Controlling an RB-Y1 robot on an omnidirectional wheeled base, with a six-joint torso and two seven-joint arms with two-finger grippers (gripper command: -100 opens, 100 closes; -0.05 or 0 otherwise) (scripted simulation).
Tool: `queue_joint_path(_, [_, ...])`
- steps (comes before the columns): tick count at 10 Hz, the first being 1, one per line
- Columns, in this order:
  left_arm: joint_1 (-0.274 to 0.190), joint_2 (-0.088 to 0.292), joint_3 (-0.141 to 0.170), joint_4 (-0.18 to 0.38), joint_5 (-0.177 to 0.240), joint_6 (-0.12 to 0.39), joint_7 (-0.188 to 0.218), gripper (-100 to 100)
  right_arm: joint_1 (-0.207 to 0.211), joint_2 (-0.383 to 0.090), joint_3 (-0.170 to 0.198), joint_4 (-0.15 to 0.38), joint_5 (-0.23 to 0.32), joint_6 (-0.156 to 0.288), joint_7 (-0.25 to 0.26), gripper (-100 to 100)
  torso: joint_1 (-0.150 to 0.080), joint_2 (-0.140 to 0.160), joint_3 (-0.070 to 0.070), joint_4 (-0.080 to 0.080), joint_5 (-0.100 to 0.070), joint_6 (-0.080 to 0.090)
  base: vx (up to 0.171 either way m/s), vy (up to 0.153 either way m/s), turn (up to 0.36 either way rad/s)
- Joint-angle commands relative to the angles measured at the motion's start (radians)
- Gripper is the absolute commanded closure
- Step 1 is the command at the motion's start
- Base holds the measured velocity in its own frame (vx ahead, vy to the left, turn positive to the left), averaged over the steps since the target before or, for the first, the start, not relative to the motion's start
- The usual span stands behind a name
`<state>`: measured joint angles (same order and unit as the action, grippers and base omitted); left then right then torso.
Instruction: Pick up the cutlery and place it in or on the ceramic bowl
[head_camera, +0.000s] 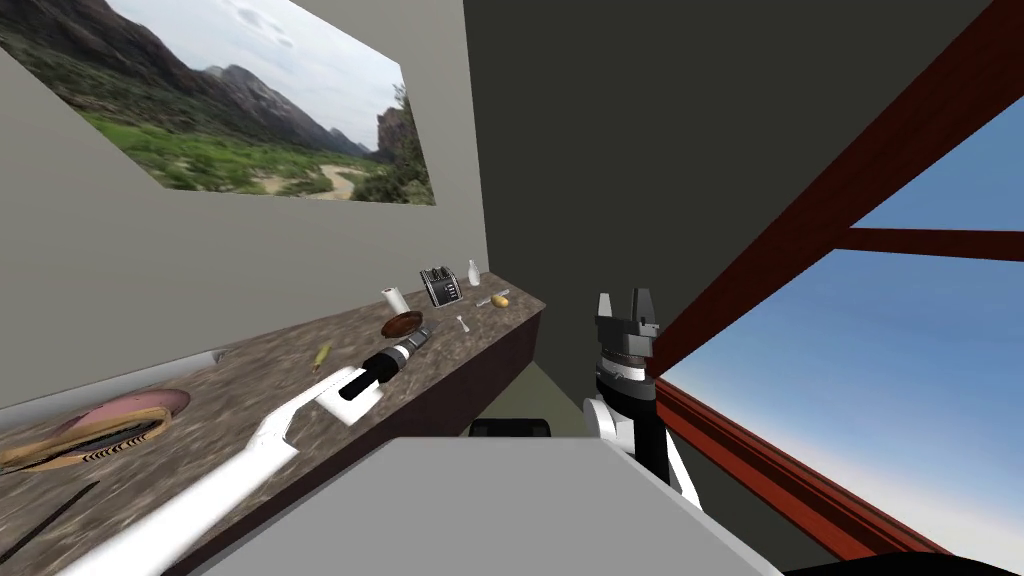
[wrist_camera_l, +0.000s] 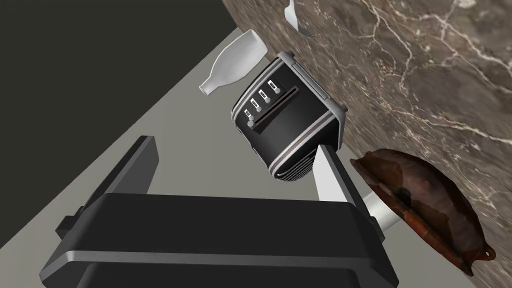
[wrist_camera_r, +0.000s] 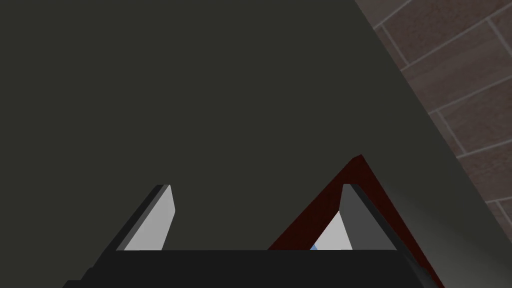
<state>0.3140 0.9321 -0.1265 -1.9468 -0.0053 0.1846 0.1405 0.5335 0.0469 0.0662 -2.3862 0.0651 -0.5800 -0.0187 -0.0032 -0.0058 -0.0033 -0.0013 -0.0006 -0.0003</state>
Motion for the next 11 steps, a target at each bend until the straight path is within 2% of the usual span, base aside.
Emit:
queue_joint_path(1, [-0.002,0.023,-0.008,0.008,0.006,0.031,0.003,-100,0.000,0.000,0.000,0.000,0.000,0.000,0.000,0,0.000,0.000,0.000,0.000,0.000,0.000,0.060,-0.035,-0.023])
queue_joint_path(3, [-0.005,0.081,-0.036,0.039,0.024,0.090,0.007,-100,0.000,0.000,0.000,0.000,0.000,0.000,0.000,0,0.000,0.002,0.001,0.000,0.000,0.000,0.058,-0.053,-0.179])
queue_joint_path(4, [-0.005,0.083,-0.036,0.039,0.024,0.097,0.007,-100,0.000,0.000,0.000,0.000,0.000,0.000,0.000,0,-0.001,0.001,0.000,0.000,0.000,0.000,0.065,-0.038,-0.090])
queue_joint_path(9, [-0.004,0.210,-0.106,0.112,0.070,0.248,0.009,-100,0.000,0.000,0.000,0.000,0.000,0.000,0.000,0,-0.003,-0.002,-0.001,-0.001,-0.001,0.000,0.099,-0.067,-0.206])
queue_joint_path(10, [-0.004,0.210,-0.106,0.112,0.070,0.254,0.009,-100,0.000,0.000,0.000,0.000,0.000,0.000,0.000,0,-0.002,-0.003,-0.002,-0.001,-0.001,0.000,0.084,-0.033,-0.053])
queue_joint_path(11, [-0.003,0.231,-0.119,0.125,0.079,0.282,0.009,-100,0.000,0.000,0.000,0.000,0.000,0.000,0.000,0,-0.001,-0.001,-0.001,0.000,0.000,-0.001,0.063,-0.038,-0.113])
